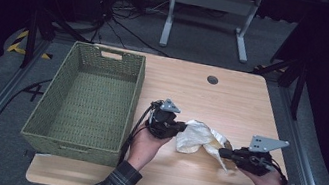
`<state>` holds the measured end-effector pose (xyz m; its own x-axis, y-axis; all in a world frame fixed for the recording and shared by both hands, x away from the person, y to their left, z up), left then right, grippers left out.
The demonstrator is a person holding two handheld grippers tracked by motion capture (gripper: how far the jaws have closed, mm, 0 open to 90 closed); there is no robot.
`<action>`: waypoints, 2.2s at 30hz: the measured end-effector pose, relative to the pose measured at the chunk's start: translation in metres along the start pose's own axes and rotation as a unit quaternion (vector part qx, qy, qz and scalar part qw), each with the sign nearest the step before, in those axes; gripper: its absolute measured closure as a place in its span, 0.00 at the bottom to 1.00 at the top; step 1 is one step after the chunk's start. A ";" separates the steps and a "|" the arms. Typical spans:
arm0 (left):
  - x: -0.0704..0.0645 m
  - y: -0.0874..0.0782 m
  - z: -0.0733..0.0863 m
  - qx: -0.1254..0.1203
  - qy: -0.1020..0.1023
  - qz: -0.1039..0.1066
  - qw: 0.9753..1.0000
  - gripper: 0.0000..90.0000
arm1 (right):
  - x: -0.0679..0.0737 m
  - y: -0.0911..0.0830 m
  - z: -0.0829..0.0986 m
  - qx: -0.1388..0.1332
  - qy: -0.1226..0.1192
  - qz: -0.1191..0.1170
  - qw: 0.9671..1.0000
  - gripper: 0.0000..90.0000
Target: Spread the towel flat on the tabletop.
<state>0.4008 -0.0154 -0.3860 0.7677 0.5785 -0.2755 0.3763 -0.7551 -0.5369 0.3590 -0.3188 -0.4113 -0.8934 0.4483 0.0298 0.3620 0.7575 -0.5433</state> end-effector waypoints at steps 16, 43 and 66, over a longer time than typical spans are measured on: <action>0.033 0.017 0.010 0.034 -0.034 -0.096 0.994 0.92 | -0.032 -0.037 0.035 0.028 0.051 0.049 0.997 0.99; -0.056 0.085 0.038 0.096 0.089 0.027 0.991 0.69 | -0.030 -0.019 0.035 0.044 0.046 0.043 0.997 0.73; -0.058 0.114 0.050 0.140 0.139 0.008 0.980 0.96 | -0.029 -0.006 0.038 0.066 0.045 0.005 0.997 1.00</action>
<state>0.3731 -0.1190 -0.4712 0.8984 0.4321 -0.0780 0.2366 -0.6260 -0.7430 0.3725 -0.3542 -0.4407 -0.8600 0.5013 0.0949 0.3280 0.6858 -0.6497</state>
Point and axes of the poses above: each handheld gripper's, and its own axes: y roughly forward along the jaws, z roughly out of its underside, x roughly to its left, the point moved 2 cm from there along y, roughly forward along the jaws, and after that the axes turned 1 degree about -y, right-handed, at the moved point
